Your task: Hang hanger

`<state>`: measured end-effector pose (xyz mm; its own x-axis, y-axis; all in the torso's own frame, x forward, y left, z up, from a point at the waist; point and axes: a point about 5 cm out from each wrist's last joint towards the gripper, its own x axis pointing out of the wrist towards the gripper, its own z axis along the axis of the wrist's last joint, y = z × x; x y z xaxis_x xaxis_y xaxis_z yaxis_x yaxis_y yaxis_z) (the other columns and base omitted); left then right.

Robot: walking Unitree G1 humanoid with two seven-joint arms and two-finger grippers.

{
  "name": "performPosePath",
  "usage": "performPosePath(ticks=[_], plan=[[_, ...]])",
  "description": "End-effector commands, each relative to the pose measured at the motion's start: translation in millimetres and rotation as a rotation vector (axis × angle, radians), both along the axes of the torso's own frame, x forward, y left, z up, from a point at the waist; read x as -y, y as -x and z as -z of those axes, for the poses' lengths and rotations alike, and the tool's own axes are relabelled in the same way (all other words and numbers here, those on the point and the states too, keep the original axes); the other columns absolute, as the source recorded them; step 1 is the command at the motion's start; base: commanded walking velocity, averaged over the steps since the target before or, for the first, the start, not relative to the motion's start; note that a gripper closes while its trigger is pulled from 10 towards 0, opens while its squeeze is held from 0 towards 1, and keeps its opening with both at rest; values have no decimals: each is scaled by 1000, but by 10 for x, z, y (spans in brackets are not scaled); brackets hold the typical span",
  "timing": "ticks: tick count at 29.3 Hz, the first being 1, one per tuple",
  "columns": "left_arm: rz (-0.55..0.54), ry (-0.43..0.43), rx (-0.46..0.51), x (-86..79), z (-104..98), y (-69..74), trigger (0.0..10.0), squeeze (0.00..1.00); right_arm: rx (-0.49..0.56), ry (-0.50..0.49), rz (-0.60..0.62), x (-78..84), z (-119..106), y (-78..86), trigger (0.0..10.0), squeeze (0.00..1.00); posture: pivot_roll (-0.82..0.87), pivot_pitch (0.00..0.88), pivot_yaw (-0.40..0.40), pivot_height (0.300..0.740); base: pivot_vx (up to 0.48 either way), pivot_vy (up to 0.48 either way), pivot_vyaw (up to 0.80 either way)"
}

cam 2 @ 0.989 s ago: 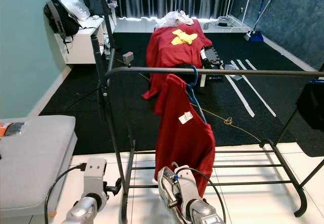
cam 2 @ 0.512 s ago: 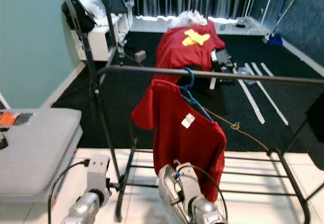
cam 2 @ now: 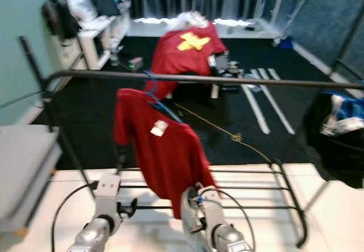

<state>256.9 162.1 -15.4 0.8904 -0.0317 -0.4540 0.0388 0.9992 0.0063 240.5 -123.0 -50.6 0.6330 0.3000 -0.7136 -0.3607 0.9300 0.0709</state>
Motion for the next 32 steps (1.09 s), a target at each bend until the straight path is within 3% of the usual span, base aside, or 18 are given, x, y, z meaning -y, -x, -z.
performPosePath(ticks=[1, 16, 19, 25, 32], plan=[[4, -1, -14, 19, 33, 30, 10000, 0, 8, 5, 13, 49, -11, -17, 10000, 0, 86, 0, -39, 740, 0, -439, 0], [-9, 12, -14, 50, 34, 12, 10000, 0, 11, 18, -7, 75, -16, -23, 10000, 0, 86, 0, -55, 740, 0, -441, 0], [-28, 45, -52, 42, 64, 15, 10000, 0, 14, 21, -6, 82, -23, -33, 10000, 0, 79, 0, -52, 740, 0, 0, 0], [-37, 54, -61, 32, 71, 12, 10000, 0, 16, 26, 1, 121, -23, -33, 10000, 0, 73, 0, -49, 740, 0, 480, 0], [-22, 7, -36, 20, 54, 4, 10000, 0, 16, 29, 7, 131, -20, -29, 10000, 0, 69, 0, -45, 740, 0, 274, 0]])
